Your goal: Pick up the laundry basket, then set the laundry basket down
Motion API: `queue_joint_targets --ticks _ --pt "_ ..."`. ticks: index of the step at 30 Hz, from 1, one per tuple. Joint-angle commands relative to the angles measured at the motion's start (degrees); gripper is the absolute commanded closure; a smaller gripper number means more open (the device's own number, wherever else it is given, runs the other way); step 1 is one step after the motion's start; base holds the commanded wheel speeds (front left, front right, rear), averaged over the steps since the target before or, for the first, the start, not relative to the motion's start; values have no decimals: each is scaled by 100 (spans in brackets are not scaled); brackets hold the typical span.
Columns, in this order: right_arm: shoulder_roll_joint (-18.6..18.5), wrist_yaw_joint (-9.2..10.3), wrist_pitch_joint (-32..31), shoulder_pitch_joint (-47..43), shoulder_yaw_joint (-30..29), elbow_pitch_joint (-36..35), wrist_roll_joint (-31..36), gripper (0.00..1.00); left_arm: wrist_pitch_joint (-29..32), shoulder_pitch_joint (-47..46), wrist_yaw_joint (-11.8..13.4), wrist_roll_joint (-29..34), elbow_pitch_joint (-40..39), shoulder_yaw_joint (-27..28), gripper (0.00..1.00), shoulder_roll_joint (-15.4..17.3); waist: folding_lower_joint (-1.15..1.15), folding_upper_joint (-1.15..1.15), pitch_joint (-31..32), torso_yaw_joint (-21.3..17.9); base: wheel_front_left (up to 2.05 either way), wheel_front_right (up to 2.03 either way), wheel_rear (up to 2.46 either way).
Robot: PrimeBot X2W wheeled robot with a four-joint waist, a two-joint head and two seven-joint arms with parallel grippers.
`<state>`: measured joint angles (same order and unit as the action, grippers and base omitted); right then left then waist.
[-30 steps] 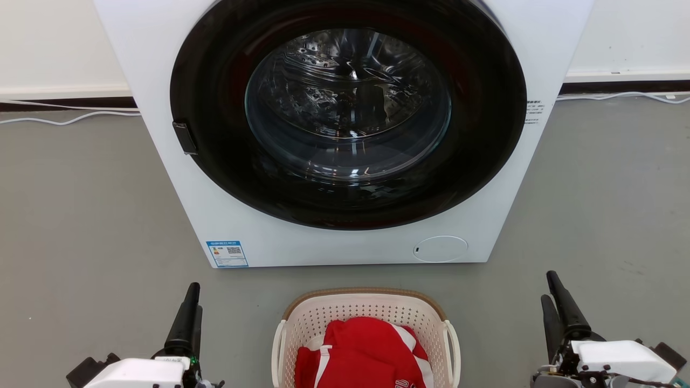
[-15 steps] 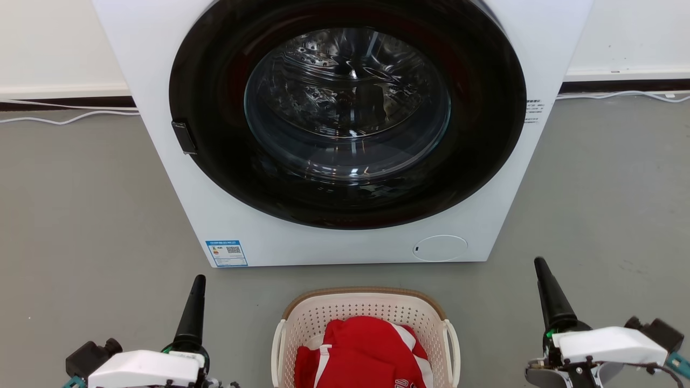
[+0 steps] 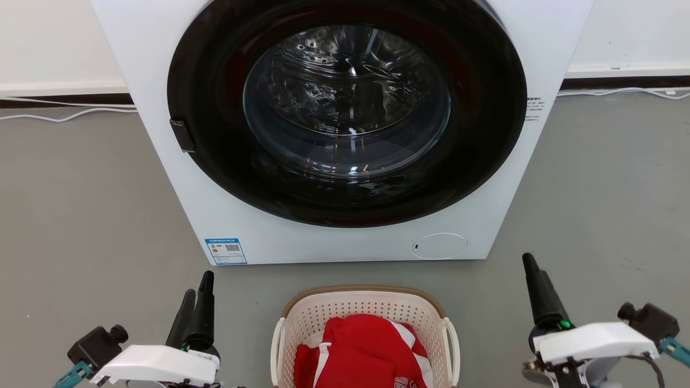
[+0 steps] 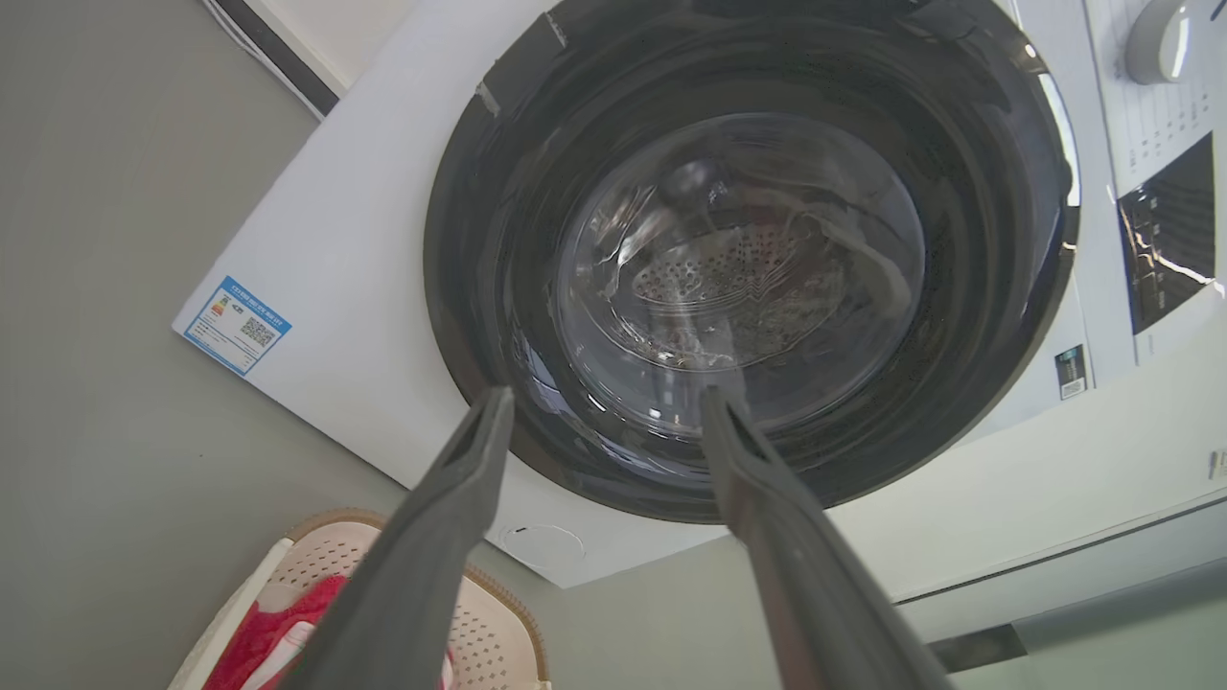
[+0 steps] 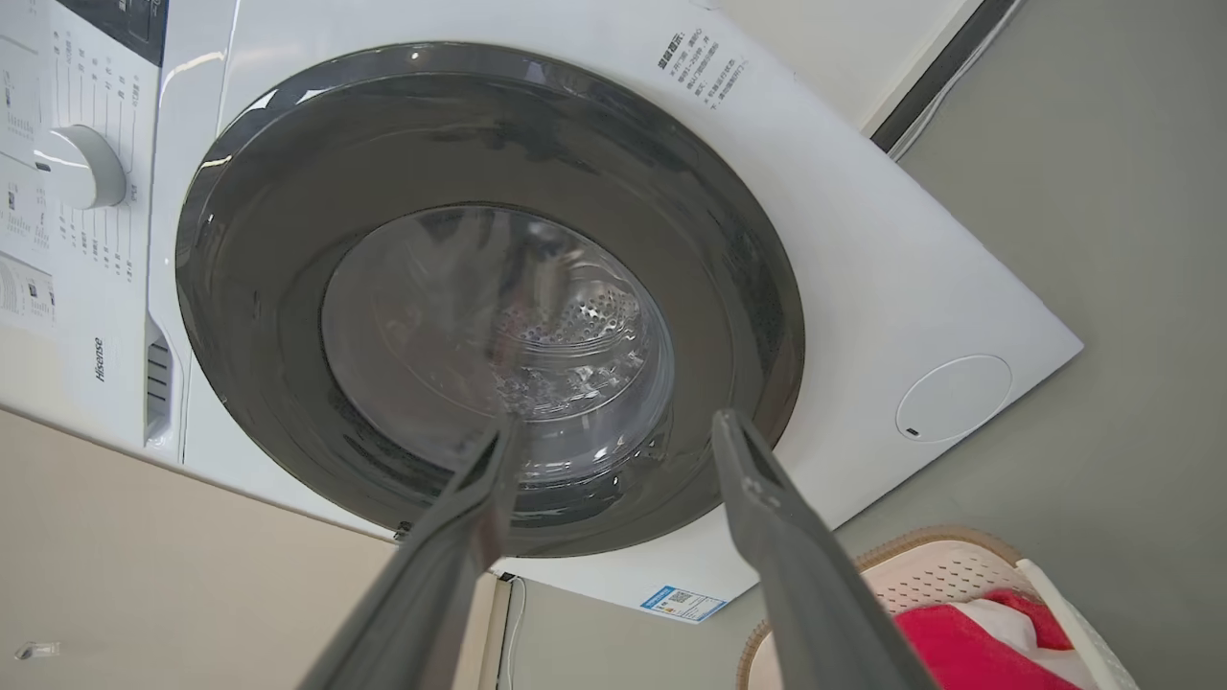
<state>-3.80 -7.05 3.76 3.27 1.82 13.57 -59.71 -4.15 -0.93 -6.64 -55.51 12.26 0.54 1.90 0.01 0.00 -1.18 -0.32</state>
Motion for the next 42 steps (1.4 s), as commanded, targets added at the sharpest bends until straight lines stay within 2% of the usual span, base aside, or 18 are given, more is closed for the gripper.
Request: queue_joint_targets --ticks 1,42 --pt "-49 -23 122 331 77 -222 225 0 -76 -329 -47 227 -192 60 0 48 0 0 -2 -2 0 0 0" --pt "-44 -37 789 584 438 -331 3108 0 -748 -521 78 2890 -411 -198 0 82 0 0 -86 -26 0 0 0"
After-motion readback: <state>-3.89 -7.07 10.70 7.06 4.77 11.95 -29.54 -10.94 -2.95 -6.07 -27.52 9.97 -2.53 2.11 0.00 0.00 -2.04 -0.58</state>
